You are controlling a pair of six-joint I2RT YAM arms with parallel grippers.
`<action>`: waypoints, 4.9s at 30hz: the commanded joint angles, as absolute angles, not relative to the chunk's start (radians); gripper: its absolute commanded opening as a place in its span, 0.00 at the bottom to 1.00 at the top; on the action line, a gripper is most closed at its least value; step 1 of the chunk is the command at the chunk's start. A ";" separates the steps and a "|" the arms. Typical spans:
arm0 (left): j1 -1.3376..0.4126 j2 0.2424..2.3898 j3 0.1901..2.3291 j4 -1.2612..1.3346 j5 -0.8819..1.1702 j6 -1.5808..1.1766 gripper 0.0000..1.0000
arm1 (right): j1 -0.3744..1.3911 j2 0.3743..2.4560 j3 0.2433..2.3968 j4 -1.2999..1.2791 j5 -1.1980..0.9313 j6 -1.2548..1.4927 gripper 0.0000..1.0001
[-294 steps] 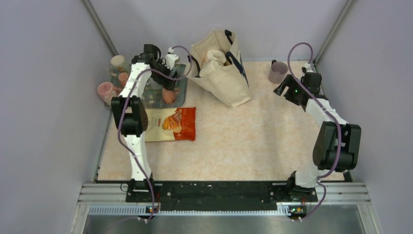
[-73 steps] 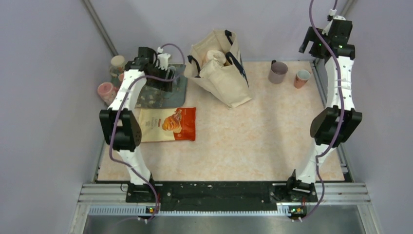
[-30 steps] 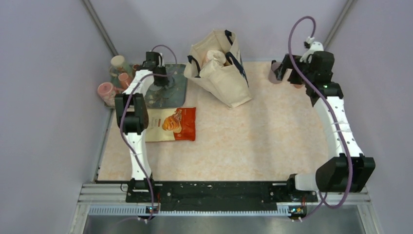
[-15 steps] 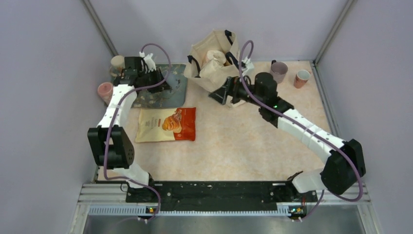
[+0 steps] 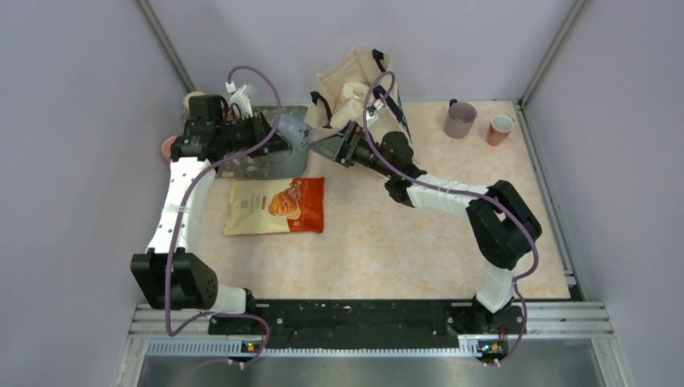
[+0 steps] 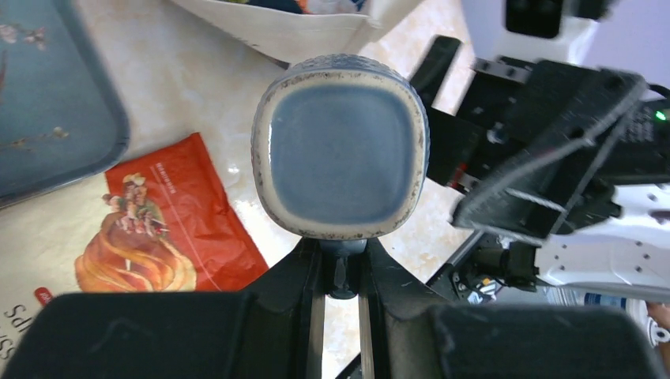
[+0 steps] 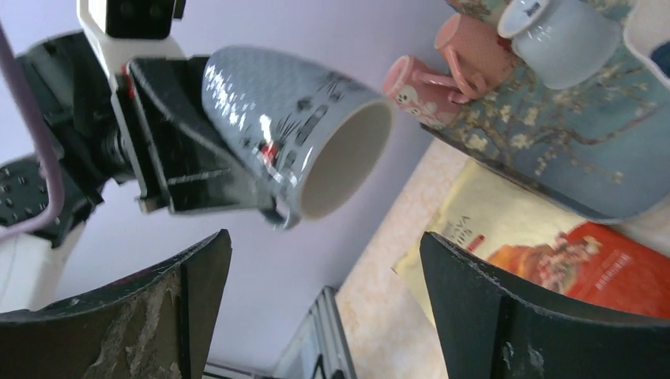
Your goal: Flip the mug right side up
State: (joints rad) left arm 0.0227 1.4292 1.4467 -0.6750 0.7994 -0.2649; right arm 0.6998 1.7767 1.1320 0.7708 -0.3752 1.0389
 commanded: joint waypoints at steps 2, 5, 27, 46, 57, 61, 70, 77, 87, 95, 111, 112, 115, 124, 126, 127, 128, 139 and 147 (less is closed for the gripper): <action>0.005 1.374 1.433 -0.647 0.909 -0.298 0.00 | 0.704 1.852 1.270 0.984 -0.395 1.190 0.84; -0.026 1.381 1.417 -0.645 0.929 -0.307 0.00 | 0.705 1.902 1.316 1.085 -0.435 1.270 0.75; -0.009 1.379 1.382 -0.672 0.882 -0.123 0.88 | 0.715 1.565 1.229 0.564 -0.301 0.824 0.00; -0.006 1.390 1.411 -0.774 0.483 0.113 0.95 | 0.190 1.606 1.655 -0.845 0.031 0.113 0.00; -0.006 1.383 1.389 -0.782 0.429 0.144 0.95 | 0.069 2.091 1.988 -0.949 0.026 0.088 0.00; -0.007 1.383 1.390 -0.782 0.412 0.149 0.95 | 0.038 2.200 2.062 -0.968 0.014 0.093 0.00; -0.006 1.400 1.401 -0.792 0.402 0.153 0.95 | 0.017 2.314 2.132 -0.964 -0.052 0.081 0.07; -0.006 1.415 1.395 -0.750 0.307 0.137 0.97 | 0.015 2.300 2.216 -1.015 -0.028 0.063 0.57; 0.121 1.693 1.623 -0.716 0.289 0.401 0.88 | 0.016 2.020 2.148 -0.951 -0.038 0.006 0.70; 0.186 2.021 1.986 -0.793 0.290 0.416 0.88 | 0.017 1.788 1.843 -0.786 -0.125 0.024 0.70; 0.251 2.215 2.097 -0.634 0.419 0.461 0.71 | 0.018 1.615 1.580 -0.660 -0.234 0.046 0.70; 0.252 2.228 2.107 -0.639 0.428 0.454 0.71 | 0.018 1.610 1.573 -0.660 -0.231 0.045 0.70; 0.251 2.258 2.125 -0.630 0.465 0.405 0.70 | 0.018 1.597 1.554 -0.660 -0.230 0.042 0.70; 0.208 2.311 2.120 -0.609 0.468 0.318 0.66 | 0.018 1.575 1.515 -0.658 -0.224 0.043 0.70; 0.197 2.297 2.100 -0.598 0.462 0.318 0.66 | 0.018 1.571 1.506 -0.648 -0.238 0.048 0.70; 0.192 2.285 2.082 -0.587 0.466 0.321 0.66 | 0.018 1.569 1.501 -0.643 -0.243 0.052 0.70; 0.185 2.269 2.058 -0.572 0.469 0.326 0.66 | 0.018 1.567 1.495 -0.639 -0.243 0.055 0.70; 0.088 2.163 1.955 -0.573 0.528 0.436 0.66 | 0.018 1.559 1.461 -0.635 -0.243 0.056 0.70; 0.145 2.115 1.975 -0.693 0.670 0.572 0.70 | 0.018 1.549 1.431 -0.635 -0.224 0.041 0.70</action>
State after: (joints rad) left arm 0.0853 2.1925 1.9446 -0.6228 0.5674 0.4675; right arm 0.0250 1.6039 1.4399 -0.6628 -0.2329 0.0528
